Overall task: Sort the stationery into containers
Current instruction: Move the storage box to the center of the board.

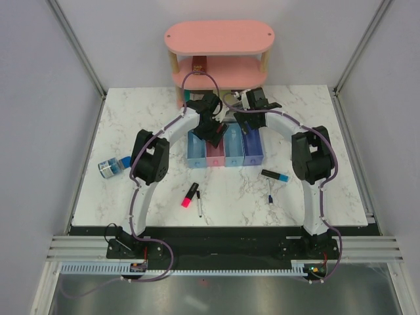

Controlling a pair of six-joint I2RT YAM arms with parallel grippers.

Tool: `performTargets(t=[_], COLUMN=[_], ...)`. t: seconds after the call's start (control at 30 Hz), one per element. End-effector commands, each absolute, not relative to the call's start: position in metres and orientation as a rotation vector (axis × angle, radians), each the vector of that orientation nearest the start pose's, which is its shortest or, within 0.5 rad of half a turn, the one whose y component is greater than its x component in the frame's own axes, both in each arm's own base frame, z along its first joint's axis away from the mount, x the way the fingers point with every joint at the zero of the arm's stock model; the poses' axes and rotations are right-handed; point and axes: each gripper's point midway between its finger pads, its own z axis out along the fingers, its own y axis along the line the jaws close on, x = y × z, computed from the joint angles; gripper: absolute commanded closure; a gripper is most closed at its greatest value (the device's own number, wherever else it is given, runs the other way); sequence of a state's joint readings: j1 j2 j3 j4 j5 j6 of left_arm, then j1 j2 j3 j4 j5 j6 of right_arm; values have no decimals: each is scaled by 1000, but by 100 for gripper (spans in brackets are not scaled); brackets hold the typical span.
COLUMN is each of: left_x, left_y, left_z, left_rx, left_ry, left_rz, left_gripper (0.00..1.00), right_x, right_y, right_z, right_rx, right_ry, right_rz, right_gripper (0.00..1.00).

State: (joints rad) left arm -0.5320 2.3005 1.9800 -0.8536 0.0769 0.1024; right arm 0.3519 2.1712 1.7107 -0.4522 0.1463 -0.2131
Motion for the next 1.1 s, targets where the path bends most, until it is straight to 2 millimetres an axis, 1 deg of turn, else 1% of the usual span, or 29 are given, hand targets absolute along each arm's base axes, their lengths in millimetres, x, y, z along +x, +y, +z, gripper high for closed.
performTargets(t=[0.0,0.03,0.1,0.27,0.4,0.53,0.57,0.6,0.67,0.7,0.73,0.77,0.8,0.83,0.87,0.93,0.97,1.0,1.07], left_x=[454,456,459,467,467,466,466,465,464,462,461,460,457,456,455,451,450,449,448], left_y=[-296,-297,-298,-300,-301,-303,-304,-305,-304,-302,-301,-300,-298,-297,-297,-296,-296,-295,-293], left_z=[65,68,68,70,74,84,90,92,101,101,102,111,111,114,118,130,134,144,155], left_rx=[949,951,961,963,961,954,948,948,942,943,945,940,942,941,938,936,934,932,935], left_ry=[2468,2458,2448,2427,2420,2404,2396,2393,2382,2385,2384,2369,2375,2372,2365,2348,2342,2323,2301], left_rz=[-280,-283,-281,-267,-270,-293,-304,-309,-309,-311,-308,-304,-303,-304,-307,-315,-318,-320,-315], left_gripper=[17,17,17,17,17,17,17,17,17,17,17,17,16,16,16,16,16,16,15], right_x=[530,531,532,539,542,545,546,545,544,542,541,539,537,536,534,532,530,529,525], right_y=[170,170,169,167,168,170,170,168,168,169,170,169,169,169,168,167,168,166,166], right_z=[65,66,62,60,66,79,83,84,93,95,101,103,107,114,115,129,131,139,145], right_rx=[-629,-624,-630,-625,-619,-612,-610,-609,-605,-610,-606,-603,-606,-603,-601,-594,-595,-590,-595], right_ry=[2331,2327,2330,2320,2305,2279,2273,2273,2263,2264,2254,2257,2256,2246,2248,2228,2226,2218,2215], right_rz=[-87,-93,-101,-122,-115,-112,-116,-117,-113,-107,-101,-97,-93,-92,-91,-88,-87,-86,-85], right_gripper=[2,2,2,2,2,2,2,2,2,2,2,2,2,2,2,2,2,2,2])
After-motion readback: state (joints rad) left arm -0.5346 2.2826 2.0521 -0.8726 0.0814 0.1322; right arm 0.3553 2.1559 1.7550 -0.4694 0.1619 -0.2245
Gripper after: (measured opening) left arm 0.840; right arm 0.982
